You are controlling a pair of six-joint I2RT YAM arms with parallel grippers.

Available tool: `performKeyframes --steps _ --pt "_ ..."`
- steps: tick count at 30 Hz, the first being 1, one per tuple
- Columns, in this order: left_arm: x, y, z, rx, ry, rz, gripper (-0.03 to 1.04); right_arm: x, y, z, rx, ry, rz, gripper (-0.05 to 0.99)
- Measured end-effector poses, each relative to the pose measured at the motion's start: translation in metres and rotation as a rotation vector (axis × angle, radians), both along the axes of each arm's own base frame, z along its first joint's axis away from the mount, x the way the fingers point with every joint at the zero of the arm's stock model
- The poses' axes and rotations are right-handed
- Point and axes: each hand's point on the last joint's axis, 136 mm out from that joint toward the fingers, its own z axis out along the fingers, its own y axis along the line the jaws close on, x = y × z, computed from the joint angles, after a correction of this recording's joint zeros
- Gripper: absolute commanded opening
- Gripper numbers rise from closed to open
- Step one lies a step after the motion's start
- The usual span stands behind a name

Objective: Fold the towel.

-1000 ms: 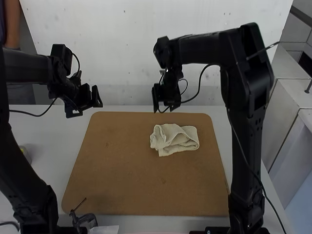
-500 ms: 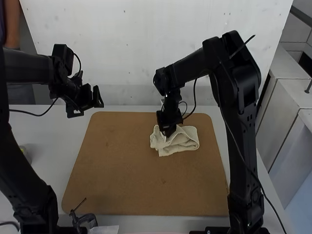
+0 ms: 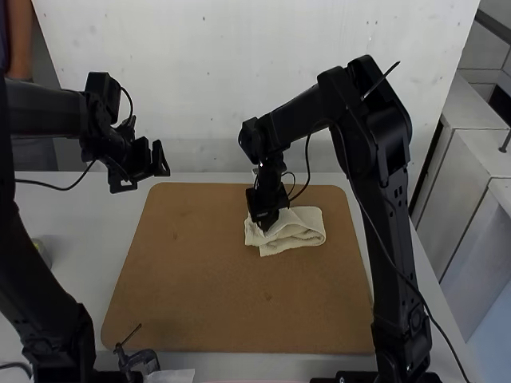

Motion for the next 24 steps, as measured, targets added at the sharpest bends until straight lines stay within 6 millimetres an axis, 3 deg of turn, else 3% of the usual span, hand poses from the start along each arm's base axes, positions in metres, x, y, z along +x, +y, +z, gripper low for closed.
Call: performKeyframes --steps 8,24 --pt "0.0 0.001 0.0 0.0 0.0 0.003 1.0 0.001 0.014 -0.011 -0.006 0.009 0.025 0.02" --pt "0.001 0.008 0.0 0.005 -0.003 0.012 1.0 0.013 0.031 -0.009 0.02 -0.012 0.033 0.02"
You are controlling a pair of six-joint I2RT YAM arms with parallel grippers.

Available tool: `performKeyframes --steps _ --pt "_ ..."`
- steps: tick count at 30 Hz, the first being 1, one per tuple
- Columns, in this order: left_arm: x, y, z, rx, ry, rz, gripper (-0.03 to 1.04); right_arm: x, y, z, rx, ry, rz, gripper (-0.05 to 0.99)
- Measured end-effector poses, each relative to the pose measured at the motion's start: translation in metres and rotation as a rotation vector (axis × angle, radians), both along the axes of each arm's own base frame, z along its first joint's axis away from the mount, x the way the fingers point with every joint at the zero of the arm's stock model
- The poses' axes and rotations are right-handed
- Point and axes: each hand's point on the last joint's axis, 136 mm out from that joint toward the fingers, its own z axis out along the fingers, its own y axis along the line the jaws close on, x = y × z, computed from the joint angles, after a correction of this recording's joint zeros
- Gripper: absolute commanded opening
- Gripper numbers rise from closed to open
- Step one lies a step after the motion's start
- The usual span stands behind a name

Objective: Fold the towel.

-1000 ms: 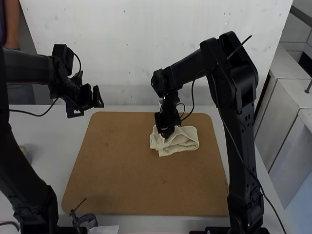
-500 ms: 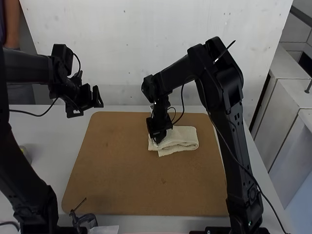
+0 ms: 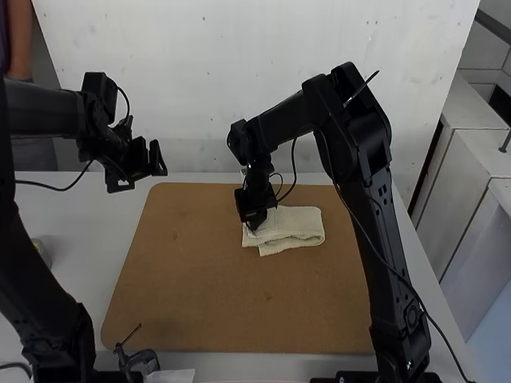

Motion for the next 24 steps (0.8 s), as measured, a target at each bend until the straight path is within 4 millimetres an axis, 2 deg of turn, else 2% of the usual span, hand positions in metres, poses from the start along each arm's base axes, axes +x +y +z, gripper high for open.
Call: performKeyframes --steps 2,5,6,8,9,11,13,15,17,20,24 --pt "0.0 0.0 0.0 0.0 0.0 0.001 1.0 0.0 0.001 0.002 0.003 0.003 0.001 0.04" --pt "0.0 0.0 0.0 0.0 0.0 0.001 1.0 -0.001 0.001 0.011 0.007 0.004 -0.003 0.25" --pt "0.0 0.0 0.0 0.0 0.0 0.001 1.0 0.0 0.001 0.017 0.013 0.002 -0.006 0.37" --pt "0.0 0.0 0.0 0.001 -0.001 -0.001 1.0 0.004 0.004 0.036 0.04 -0.023 -0.008 0.68" --pt "0.0 0.0 0.0 0.002 -0.002 -0.001 1.0 0.007 0.005 0.052 0.063 -0.046 -0.013 0.8" --pt "-0.001 0.0 0.002 0.002 -0.008 -0.002 1.0 0.012 0.005 0.078 0.102 -0.09 -0.02 0.95" --pt "-0.003 0.0 0.006 0.003 -0.019 -0.002 1.0 0.02 0.001 0.107 0.144 -0.143 -0.036 0.97" --pt "-0.003 0.0 0.012 0.004 -0.039 -0.002 1.0 0.029 -0.007 0.128 0.177 -0.186 -0.062 0.97" --pt "-0.003 0.0 0.017 0.004 -0.055 -0.002 1.0 0.041 -0.019 0.14 0.202 -0.224 -0.097 0.97" --pt "-0.003 0.0 0.018 0.004 -0.056 -0.003 1.0 0.057 -0.054 0.136 0.196 -0.242 -0.176 0.97" --pt "-0.008 -0.001 0.009 0.003 -0.038 -0.003 1.0 0.073 -0.116 0.103 0.159 -0.264 -0.293 0.97"
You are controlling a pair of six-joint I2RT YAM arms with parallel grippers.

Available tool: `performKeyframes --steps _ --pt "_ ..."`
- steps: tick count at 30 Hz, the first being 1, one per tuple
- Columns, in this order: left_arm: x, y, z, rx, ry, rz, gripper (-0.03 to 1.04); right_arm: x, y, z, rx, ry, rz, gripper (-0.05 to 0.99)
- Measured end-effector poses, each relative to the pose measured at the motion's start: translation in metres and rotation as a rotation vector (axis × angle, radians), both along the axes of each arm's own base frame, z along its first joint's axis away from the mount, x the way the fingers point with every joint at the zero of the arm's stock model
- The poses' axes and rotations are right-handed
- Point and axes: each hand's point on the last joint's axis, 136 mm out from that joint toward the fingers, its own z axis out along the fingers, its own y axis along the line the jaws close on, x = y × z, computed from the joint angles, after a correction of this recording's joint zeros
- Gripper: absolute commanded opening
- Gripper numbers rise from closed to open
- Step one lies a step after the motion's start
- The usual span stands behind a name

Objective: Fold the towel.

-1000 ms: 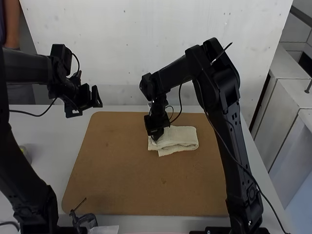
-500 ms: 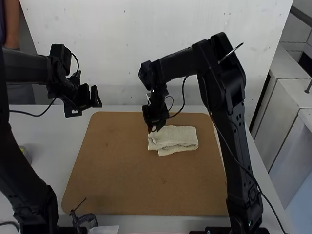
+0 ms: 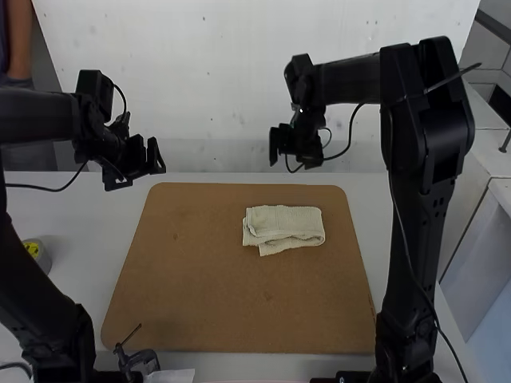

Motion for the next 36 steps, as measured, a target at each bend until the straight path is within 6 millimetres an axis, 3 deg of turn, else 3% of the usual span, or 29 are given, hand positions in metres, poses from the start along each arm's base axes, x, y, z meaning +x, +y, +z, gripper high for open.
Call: performKeyframes --steps 3,5,7,12,19,30,36 --pt "-0.006 -0.002 -0.008 -0.001 0.018 -0.004 1.0 -0.005 -0.046 -0.023 -0.023 0.014 -0.076 0.97" --pt "-0.006 -0.003 -0.011 0.0 0.01 -0.008 1.0 -0.01 -0.07 -0.027 -0.028 -0.005 -0.115 0.97" --pt "-0.006 -0.004 -0.012 0.0 0.002 -0.011 1.0 -0.017 -0.09 -0.022 -0.027 -0.046 -0.146 0.97" --pt "-0.011 -0.006 -0.016 0.0 0.009 -0.016 1.0 -0.029 -0.121 0.018 -0.01 -0.223 -0.188 0.96" --pt "-0.02 -0.009 -0.005 0.002 -0.037 -0.022 1.0 -0.067 -0.136 0.056 0.006 -0.404 -0.2 0.96" --pt "-0.039 -0.009 0.013 0.004 -0.125 -0.02 1.0 -0.129 -0.153 0.074 0.035 -0.657 -0.237 0.96" --pt "-0.044 -0.014 0.036 -0.003 -0.239 -0.022 1.0 -0.16 -0.161 0.094 0.043 -0.838 -0.249 0.96"
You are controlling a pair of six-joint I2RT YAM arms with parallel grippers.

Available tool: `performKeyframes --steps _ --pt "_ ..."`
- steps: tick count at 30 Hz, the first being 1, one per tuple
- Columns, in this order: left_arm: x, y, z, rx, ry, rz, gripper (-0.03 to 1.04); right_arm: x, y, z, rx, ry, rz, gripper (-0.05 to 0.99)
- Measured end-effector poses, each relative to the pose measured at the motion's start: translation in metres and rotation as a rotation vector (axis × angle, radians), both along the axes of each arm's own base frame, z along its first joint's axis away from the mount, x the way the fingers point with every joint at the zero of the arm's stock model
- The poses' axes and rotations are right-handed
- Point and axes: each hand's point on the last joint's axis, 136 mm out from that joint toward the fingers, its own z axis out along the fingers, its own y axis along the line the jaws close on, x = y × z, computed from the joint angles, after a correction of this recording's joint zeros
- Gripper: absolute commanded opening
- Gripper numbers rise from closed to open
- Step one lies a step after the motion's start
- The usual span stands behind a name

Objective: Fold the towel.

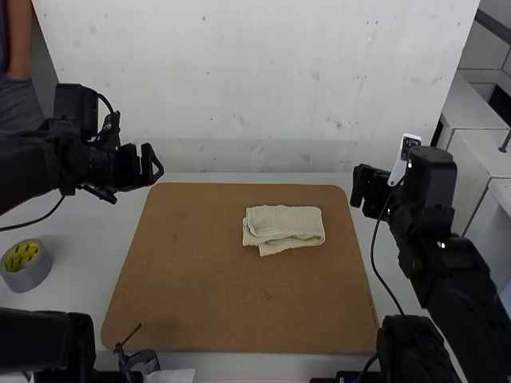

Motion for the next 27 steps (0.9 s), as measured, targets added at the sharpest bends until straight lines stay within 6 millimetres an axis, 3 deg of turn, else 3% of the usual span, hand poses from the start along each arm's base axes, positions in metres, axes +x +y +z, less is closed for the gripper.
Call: performKeyframes --steps 6,18,27 --pt "-0.007 -0.003 0.012 -0.005 -0.051 -0.003 1.0 -0.014 0.004 -0.006 -0.001 -0.073 0.026 0.96" --pt "-0.033 -0.001 0.03 -0.002 -0.213 0.003 1.0 -0.027 0.002 0.009 0.001 -0.19 0.024 0.96" --pt "-0.067 -0.003 0.042 -0.003 -0.468 -0.004 1.0 -0.028 0.003 0.005 0.002 -0.176 0.028 0.96"
